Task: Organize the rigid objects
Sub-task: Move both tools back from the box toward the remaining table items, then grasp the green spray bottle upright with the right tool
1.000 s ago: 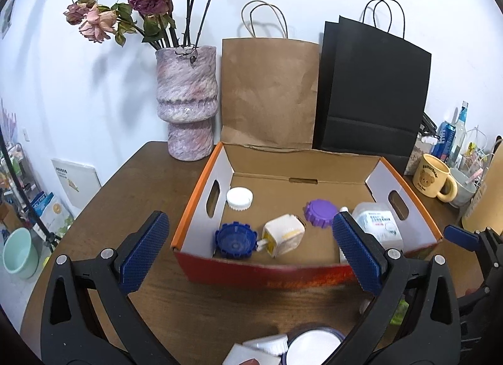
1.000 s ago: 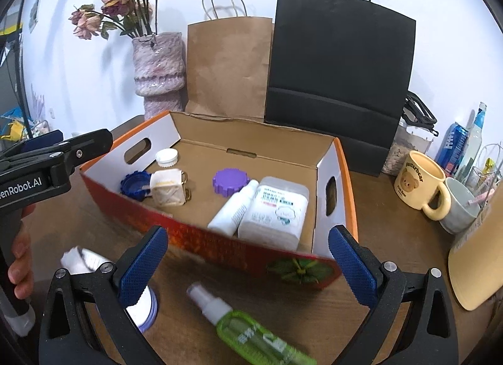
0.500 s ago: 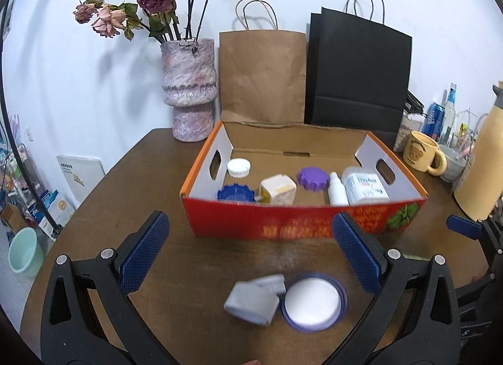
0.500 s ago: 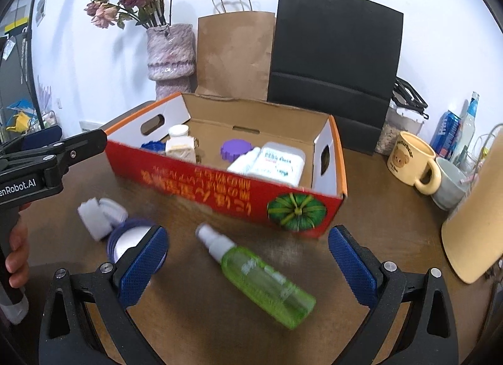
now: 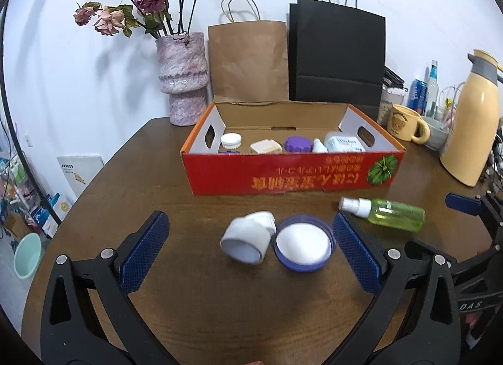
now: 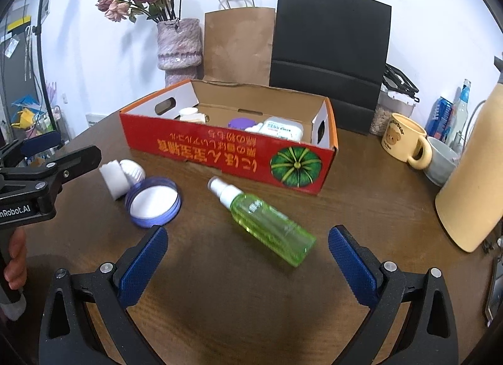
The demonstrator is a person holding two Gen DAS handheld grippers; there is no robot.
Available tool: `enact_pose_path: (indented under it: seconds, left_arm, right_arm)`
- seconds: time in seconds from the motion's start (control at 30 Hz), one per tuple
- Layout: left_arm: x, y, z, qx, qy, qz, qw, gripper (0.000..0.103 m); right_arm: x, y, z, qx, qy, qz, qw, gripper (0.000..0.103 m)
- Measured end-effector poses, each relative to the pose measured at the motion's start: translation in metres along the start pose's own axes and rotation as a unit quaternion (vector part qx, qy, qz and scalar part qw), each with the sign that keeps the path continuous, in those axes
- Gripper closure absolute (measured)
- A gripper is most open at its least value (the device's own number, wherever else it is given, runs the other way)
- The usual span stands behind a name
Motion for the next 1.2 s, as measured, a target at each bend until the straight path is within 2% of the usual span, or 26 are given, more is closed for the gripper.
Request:
enact_pose_path:
  seconds: [0.2, 0.4, 0.57, 0.97, 1.2]
  left_arm:
    - [-0.002, -0.007, 0.013, 0.001, -0.003, -0.011, 0.9999, 0.0]
    - [-0.012, -0.011, 0.016, 0.001, -0.001, 0.0, 1.0, 0.0]
    - [-0.018, -0.011, 0.011, -0.008, -0.001, 0.013, 0.9999, 0.0]
    - [-0.024, -0.012, 0.003, -0.018, 0.003, 0.02, 0.9996, 0.0]
    - [-0.03, -0.014, -0.005, -0.032, 0.009, 0.027, 0.9991, 0.0]
  right_arm:
    - [0.004, -0.009, 0.007, -0.005, -0.001, -0.005, 1.0, 0.0]
    - [0.014, -0.01, 0.006, -0.007, -0.007, -0.02, 1.0, 0.0]
    - [0.015, -0.011, -0.003, -0.022, -0.014, -0.008, 1.0, 0.0]
    - [0.025, -0.008, -0.055, -0.075, -0.02, 0.041, 0.996, 0.0]
    - [0.022, -0.003, -0.083, -0.095, 0.008, 0.048, 0.994, 0.0]
Point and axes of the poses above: each gripper's, at about its wrist camera, not at the fingertips, and z roughly against the way its jaws point, x to its right, y to its top, the point moved 2 cm from there along -z, roughly the way its jaws point, and after that the axes turned 7 degrees about x, right-handed, at the moved point
